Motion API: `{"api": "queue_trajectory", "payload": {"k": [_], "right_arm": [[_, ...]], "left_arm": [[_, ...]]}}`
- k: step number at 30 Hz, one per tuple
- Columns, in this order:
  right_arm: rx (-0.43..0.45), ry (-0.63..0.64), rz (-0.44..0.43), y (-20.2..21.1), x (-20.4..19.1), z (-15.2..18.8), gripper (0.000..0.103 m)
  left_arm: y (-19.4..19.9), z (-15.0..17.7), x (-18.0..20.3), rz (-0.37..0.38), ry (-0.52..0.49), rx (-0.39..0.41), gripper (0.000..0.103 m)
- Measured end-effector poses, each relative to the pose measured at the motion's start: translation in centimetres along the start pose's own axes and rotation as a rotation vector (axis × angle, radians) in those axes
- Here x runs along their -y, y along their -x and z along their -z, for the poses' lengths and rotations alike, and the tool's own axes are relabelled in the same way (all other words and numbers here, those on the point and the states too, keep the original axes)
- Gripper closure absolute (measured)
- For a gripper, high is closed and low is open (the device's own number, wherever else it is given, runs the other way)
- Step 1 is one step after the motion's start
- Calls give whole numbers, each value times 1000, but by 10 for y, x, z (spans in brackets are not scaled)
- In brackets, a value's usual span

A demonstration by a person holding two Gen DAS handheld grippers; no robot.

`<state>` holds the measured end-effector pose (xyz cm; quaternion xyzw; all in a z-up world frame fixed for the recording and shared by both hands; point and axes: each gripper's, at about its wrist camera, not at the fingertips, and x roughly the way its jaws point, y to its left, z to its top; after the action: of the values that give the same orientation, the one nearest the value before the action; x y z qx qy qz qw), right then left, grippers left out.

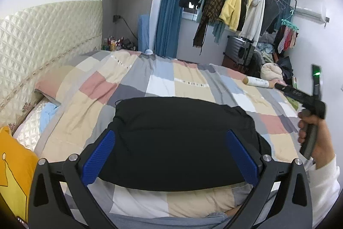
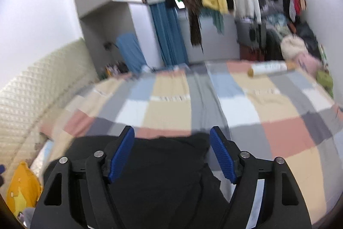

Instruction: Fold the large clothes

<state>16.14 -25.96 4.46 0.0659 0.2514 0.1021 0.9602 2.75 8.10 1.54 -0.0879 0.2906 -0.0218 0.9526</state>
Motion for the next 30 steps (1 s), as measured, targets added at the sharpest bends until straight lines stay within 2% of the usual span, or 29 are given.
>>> {"api": "queue_trajectory", "payload": {"k": [5, 13, 22, 30], "right_arm": [[123, 59, -76, 73, -39, -9, 30], [250, 131, -147, 145, -77, 3, 28], [281, 135, -145, 168, -97, 52, 22], [215, 81, -126, 161, -97, 94, 16]], "left_arm": [[14, -1, 5, 14, -10, 24, 0], [22, 0, 9, 16, -25, 32, 0], [32, 8, 13, 20, -34, 40, 0], [39, 22, 12, 17, -36, 38, 0]]}}
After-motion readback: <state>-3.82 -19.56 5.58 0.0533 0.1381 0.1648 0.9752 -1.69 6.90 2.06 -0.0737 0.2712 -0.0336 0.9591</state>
